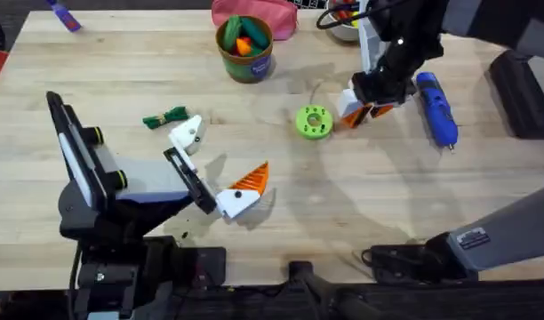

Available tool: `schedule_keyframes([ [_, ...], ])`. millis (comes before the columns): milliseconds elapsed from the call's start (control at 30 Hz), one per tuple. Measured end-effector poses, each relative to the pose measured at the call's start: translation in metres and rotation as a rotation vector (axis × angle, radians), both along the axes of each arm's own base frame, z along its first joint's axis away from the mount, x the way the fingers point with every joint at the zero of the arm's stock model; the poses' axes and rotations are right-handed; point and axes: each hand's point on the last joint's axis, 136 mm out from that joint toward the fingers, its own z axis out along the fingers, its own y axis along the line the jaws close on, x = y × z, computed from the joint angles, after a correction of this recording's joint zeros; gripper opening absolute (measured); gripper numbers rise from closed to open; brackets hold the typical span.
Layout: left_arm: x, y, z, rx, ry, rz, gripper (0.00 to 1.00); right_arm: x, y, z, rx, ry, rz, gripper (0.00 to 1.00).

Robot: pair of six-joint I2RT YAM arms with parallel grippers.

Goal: Pick up the gripper from the table and insert it into the empty holder that is missing its gripper. Then pick up a screw, insert it into the mounting hole, and use the screwdriver to tighten it. Finally, clean up the table by picking up the vegetable and placing it into the bucket.

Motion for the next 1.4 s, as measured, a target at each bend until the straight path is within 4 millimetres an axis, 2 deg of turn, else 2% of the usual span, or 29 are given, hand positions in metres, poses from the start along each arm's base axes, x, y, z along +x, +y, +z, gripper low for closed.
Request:
schedule_keyframes([
  [133,0.000,0.000,0.000,0.000,0.000,0.000,0.987,0.002,0.000,0.000,0.002,-0.007,-0.002,0.502],
  [267,0.000,0.000,0.000,0.000,0.000,0.000,0.988,0.004,0.001,0.000,0.004,-0.017,-0.002,0.487],
  [567,0.000,0.000,0.000,0.000,0.000,0.000,0.988,0.006,0.002,0.000,0.007,-0.026,-0.002,0.372],
  [633,0.000,0.000,0.000,0.000,0.000,0.000,0.988,0.006,0.002,0.000,0.007,-0.026,-0.002,0.316],
  [867,0.000,0.000,0.000,0.000,0.000,0.000,0.986,0.007,0.002,0.001,0.007,-0.029,-0.003,0.020],
  [1200,0.000,0.000,0.000,0.000,0.000,0.000,0.988,0.006,0.001,0.004,0.009,-0.035,-0.011,0.012],
  [1300,0.000,0.000,0.000,0.000,0.000,0.000,0.987,0.008,0.002,0.018,0.021,-0.072,-0.033,0.011],
  [1400,0.000,0.000,0.000,0.000,0.000,0.000,0.986,0.013,0.009,0.046,0.083,-0.157,-0.048,0.010],
])
